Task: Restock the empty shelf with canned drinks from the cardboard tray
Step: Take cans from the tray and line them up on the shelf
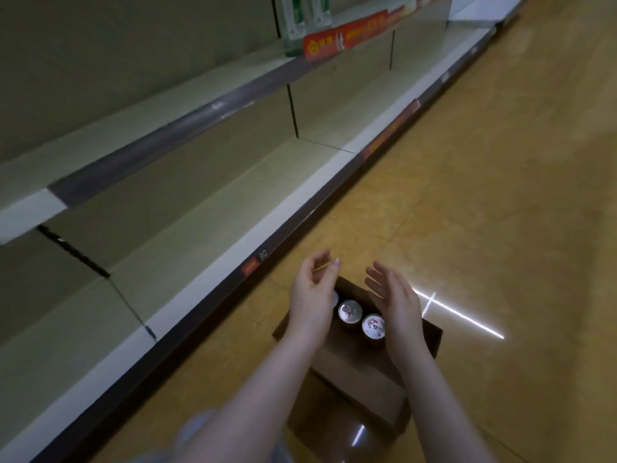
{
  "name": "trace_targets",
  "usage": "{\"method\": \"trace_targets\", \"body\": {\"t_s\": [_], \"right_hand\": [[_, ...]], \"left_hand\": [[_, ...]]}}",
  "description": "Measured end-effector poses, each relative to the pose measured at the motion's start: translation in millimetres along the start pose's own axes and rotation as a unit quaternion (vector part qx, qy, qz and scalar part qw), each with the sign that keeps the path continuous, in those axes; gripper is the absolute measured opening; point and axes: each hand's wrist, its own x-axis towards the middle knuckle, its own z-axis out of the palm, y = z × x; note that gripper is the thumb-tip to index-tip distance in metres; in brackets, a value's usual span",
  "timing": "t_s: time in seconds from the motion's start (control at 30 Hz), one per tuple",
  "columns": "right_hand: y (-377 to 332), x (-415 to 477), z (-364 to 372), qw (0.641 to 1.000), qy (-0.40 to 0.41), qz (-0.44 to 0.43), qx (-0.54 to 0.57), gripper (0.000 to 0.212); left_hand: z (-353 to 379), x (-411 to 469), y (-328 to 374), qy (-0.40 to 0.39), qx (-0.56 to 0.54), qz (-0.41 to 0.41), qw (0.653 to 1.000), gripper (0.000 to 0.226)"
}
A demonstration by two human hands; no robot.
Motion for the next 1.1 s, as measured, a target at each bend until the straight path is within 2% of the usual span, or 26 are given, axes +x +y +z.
{"method": "trace_targets", "body": {"t_s": [0.17, 0.3, 0.57, 0.67, 0.8, 0.9, 1.03, 1.1], "right_hand": [[49.7, 7.0, -25.1, 0.998, 0.064, 0.027, -0.011, 0.025], [83.3, 20.8, -40.5, 0.992, 0.113, 0.031, -0.038, 0.028], [142.6, 58.0, -59.1, 0.974, 0.181, 0.038, -0.133, 0.027], [165.9, 67.7, -62.4, 0.963, 0.191, 0.057, -0.182, 0.032], [185.0, 71.5, -60.1, 0.955, 0.189, 0.098, -0.208, 0.037], [189.0, 73.5, -57.4, 0.949, 0.200, 0.106, -0.218, 0.037], [191.8, 76.1, -56.5, 0.944, 0.208, 0.115, -0.230, 0.037], [191.6, 77.6, -57.7, 0.941, 0.217, 0.110, -0.233, 0.035]], "left_hand": [[32.0, -0.3, -72.0, -0.043, -0.024, -0.085, 0.995, 0.029], [54.3, 11.4, -119.1, -0.052, -0.054, -0.128, 0.989, 0.028], [69.0, 45.8, -195.8, -0.046, -0.051, -0.138, 0.988, 0.034], [71.7, 53.5, -215.9, -0.044, -0.030, -0.150, 0.987, 0.038], [67.2, 52.9, -237.9, -0.099, 0.042, -0.175, 0.979, 0.045], [61.7, 55.1, -246.0, -0.127, 0.041, -0.211, 0.968, 0.045], [62.4, 51.0, -250.9, -0.150, 0.038, -0.220, 0.963, 0.036], [64.6, 48.8, -249.1, -0.176, 0.034, -0.225, 0.958, 0.038]]}}
